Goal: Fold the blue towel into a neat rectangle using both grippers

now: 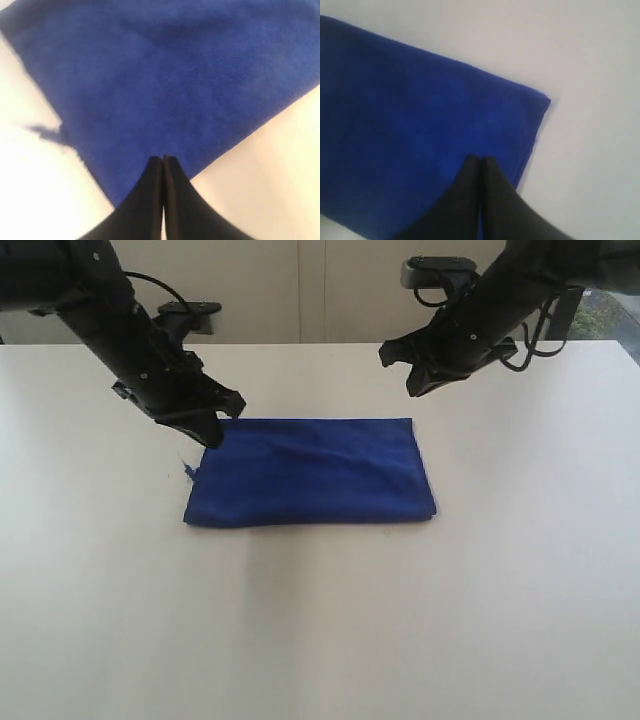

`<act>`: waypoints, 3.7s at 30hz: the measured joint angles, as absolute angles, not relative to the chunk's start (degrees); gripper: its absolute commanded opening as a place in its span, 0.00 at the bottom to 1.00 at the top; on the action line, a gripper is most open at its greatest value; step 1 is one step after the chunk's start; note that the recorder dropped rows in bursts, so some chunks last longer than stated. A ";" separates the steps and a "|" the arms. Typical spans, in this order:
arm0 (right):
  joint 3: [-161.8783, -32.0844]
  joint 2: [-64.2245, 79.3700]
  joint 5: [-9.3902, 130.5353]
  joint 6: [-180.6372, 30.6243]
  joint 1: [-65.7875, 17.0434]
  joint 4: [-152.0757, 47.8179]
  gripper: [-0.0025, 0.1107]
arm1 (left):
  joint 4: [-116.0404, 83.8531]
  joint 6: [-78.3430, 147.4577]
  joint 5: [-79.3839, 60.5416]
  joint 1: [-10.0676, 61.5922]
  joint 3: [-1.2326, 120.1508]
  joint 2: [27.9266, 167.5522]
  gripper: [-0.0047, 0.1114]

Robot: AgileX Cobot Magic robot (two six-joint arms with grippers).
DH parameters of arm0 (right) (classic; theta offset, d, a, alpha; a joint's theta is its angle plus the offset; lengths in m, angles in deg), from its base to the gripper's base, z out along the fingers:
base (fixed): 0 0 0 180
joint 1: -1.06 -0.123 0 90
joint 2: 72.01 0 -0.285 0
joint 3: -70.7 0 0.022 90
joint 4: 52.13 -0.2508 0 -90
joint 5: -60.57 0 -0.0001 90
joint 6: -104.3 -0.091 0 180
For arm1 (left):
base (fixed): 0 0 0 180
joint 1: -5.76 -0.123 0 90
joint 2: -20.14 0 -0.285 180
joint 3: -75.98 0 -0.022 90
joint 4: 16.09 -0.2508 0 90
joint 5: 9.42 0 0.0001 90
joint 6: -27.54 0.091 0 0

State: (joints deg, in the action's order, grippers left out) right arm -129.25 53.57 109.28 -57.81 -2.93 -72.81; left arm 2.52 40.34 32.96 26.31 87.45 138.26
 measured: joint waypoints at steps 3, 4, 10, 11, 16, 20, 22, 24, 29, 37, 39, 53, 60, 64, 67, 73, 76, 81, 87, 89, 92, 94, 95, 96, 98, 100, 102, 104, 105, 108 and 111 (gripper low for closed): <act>-125.37 50.40 109.72 -58.65 -2.34 -72.71 0.02 | 2.15 37.96 35.27 24.30 87.45 137.24 0.04; -123.75 49.26 109.72 -58.90 -1.92 -72.71 0.02 | 2.15 36.95 35.76 23.48 86.92 136.65 0.04; -112.94 42.72 108.63 -59.19 0.38 -72.51 0.02 | 1.68 34.29 36.91 20.84 81.25 132.80 0.04; -110.87 41.51 107.89 -59.19 0.87 -72.51 0.02 | 1.55 34.20 36.79 20.39 79.84 131.84 0.04; -101.68 35.69 104.79 -59.19 3.33 -72.51 0.02 | 1.07 33.75 32.88 19.82 72.49 126.17 0.04; -95.38 30.21 102.34 -59.19 4.23 -72.36 0.02 | 0.95 32.72 29.56 19.82 67.39 121.12 0.04; -92.47 27.61 101.35 -59.19 4.37 -72.58 0.02 | 0.95 32.47 28.33 19.82 64.88 118.36 0.04; -89.67 24.48 100.08 -59.19 4.37 -72.70 0.02 | 0.95 32.34 27.37 19.82 62.73 115.81 0.04; -83.69 16.05 96.98 -59.19 4.37 -72.70 0.02 | 0.82 32.34 25.23 19.82 57.91 108.11 0.04; -75.25 -0.93 92.02 -59.19 4.37 -72.70 0.02 | 0.82 32.31 21.53 19.82 50.29 93.79 0.04; -73.37 -5.57 90.65 -59.19 4.37 -72.70 0.02 | 0.82 32.31 20.48 19.82 48.41 90.23 0.04; -62.65 -35.94 85.51 -59.19 4.37 -72.82 0.02 | 0.82 33.46 11.02 19.82 34.25 63.46 0.04; -53.88 -45.36 74.78 -59.19 4.37 -72.82 0.02 | 0.82 35.15 -2.74 19.82 24.54 55.89 0.04; -50.05 -45.86 69.19 -59.19 4.37 -72.82 0.02 | 0.82 37.21 -7.85 19.82 20.05 55.66 0.04; -49.12 -45.95 68.52 -59.19 4.37 -72.82 0.02 | 0.82 37.61 -8.24 19.82 18.47 55.66 0.04; -48.92 -46.09 68.63 -59.19 4.37 -72.82 0.02 | 0.82 37.74 -6.25 19.82 17.80 55.66 0.04; -48.92 -46.09 68.63 -59.19 4.37 -72.82 0.02 | 0.82 37.87 -6.25 19.82 17.80 55.66 0.04; -48.81 -46.48 68.63 -59.19 4.37 -72.82 0.02 | 0.82 37.87 -6.20 19.82 17.80 55.66 0.04; -48.81 -61.26 68.74 -59.19 4.37 -72.82 0.02 | 0.82 37.87 -6.20 19.82 17.80 55.66 0.04; -48.81 -63.72 68.61 -59.19 5.18 -72.82 0.02 | 0.82 37.87 -6.20 19.82 17.80 55.66 0.04; -48.81 -63.95 68.63 -59.19 8.57 -72.82 0.02 | 0.82 37.87 -6.20 19.82 17.80 55.66 0.04; -48.81 -63.95 68.63 -59.19 10.59 -72.82 0.02 | 0.82 37.87 -6.20 19.82 17.80 55.66 0.04; -48.81 -63.95 68.63 -59.19 11.40 -72.82 0.02 | 0.82 37.87 -6.20 19.82 17.80 55.66 0.04; -48.81 -63.95 68.63 -59.19 11.87 -72.82 0.02 | 0.82 37.87 -6.20 19.82 17.80 55.66 0.04; -48.81 -63.95 68.63 -59.19 12.65 -72.82 0.02 | 0.82 37.87 -6.20 19.82 17.80 55.66 0.04; -48.81 -63.95 68.63 -59.19 13.06 -72.82 0.02 | 0.82 37.87 -6.20 19.82 17.80 55.66 0.04; -48.81 -63.95 68.63 -59.19 13.16 -72.82 0.02 | 0.82 37.87 -6.20 19.82 17.80 55.66 0.04; -48.81 -63.95 68.63 -59.19 13.16 -72.82 0.02 | 0.82 37.87 -6.20 19.82 17.80 55.66 0.04; -48.81 -63.95 68.63 -59.19 13.16 -72.82 0.02 | 0.82 37.87 -6.20 19.82 17.80 55.66 0.04; -48.81 -63.95 68.63 -59.19 13.16 -72.82 0.02 | 0.82 37.87 -6.20 19.82 17.80 55.66 0.04; -48.81 -63.95 68.63 -59.19 13.16 -72.82 0.02 | 0.82 37.87 -6.20 19.82 17.80 55.66 0.04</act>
